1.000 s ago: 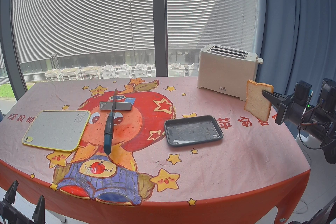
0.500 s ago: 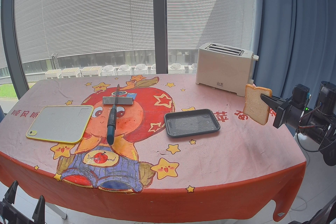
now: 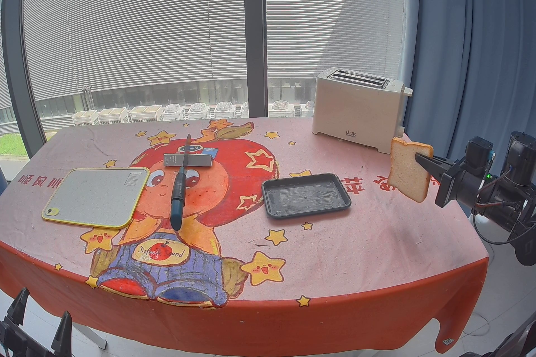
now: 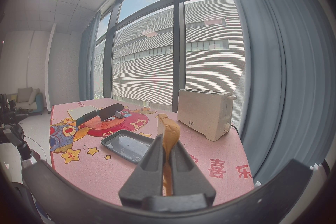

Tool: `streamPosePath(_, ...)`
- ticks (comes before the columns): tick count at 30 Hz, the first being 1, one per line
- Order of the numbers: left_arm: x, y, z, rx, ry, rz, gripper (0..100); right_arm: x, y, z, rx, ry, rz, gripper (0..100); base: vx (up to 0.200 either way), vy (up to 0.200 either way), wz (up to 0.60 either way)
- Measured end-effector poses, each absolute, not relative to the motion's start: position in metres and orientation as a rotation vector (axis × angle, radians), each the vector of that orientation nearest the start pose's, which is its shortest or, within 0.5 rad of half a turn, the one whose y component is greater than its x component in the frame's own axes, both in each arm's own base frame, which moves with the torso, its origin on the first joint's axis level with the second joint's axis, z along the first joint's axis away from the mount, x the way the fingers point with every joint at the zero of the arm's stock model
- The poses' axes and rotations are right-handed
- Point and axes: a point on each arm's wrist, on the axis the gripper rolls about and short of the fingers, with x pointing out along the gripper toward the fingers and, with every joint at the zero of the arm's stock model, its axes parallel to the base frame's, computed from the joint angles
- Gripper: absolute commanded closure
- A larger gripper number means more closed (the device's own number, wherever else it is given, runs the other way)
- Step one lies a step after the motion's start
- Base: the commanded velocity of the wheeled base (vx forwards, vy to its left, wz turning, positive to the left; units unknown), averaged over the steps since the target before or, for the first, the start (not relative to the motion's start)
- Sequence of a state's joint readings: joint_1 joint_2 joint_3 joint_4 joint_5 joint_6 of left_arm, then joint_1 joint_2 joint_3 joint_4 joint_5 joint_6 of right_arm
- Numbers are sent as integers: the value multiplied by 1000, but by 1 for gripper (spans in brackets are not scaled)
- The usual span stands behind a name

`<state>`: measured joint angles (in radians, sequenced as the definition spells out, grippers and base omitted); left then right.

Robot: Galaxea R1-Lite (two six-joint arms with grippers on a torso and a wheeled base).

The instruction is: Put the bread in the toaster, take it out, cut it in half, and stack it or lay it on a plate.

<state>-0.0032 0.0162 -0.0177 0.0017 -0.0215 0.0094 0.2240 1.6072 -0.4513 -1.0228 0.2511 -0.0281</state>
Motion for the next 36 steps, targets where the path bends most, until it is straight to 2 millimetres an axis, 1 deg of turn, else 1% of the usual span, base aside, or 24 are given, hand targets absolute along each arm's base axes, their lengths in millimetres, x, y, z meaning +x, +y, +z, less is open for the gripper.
streamPosePath(9, -23, 0, 81, 9, 0, -25, 0, 243, 62, 156, -28, 129, 480, 100, 0, 0, 0)
streamPosePath(36, -23, 0, 81, 9, 0, -24, 0, 240, 67, 156, -33, 131, 488, 100, 0, 200, 0)
